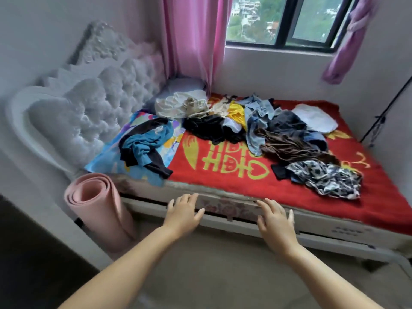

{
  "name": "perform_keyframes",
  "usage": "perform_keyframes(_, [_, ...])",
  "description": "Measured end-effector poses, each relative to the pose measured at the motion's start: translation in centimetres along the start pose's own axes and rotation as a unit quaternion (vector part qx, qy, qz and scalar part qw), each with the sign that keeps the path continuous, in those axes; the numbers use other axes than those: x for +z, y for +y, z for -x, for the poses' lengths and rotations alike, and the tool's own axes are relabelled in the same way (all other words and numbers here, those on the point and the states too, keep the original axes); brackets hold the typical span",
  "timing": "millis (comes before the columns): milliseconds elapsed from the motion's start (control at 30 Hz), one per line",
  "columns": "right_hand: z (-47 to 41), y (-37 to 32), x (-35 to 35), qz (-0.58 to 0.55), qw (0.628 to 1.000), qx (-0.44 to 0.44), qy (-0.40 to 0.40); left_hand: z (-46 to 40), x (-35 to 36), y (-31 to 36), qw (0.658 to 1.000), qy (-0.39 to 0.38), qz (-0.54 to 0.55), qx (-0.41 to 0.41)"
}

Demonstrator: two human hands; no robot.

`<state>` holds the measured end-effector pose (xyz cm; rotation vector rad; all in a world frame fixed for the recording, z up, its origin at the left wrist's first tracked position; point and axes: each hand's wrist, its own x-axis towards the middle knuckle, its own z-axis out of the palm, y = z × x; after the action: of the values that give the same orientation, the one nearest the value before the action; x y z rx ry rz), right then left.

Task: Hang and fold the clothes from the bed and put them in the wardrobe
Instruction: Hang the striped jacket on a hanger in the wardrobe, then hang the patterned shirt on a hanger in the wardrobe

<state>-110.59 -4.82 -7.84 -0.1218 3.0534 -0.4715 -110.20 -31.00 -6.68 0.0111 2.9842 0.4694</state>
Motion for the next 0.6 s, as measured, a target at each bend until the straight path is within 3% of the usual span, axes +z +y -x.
perform_keyframes(267, [-4.0, 9.7, -0.9, 0.016, 0.990, 0.136, -0.021, -10.5, 2.7, 8.2, 0.995, -0.045, 0.003, 0.088])
perform_keyframes(600, [-17.1, 19.8, -3.6, 0.019, 0.961, 0.275, -0.019, -30.9, 3.2, 17.5, 0.976, -0.073, -0.049, 0.198])
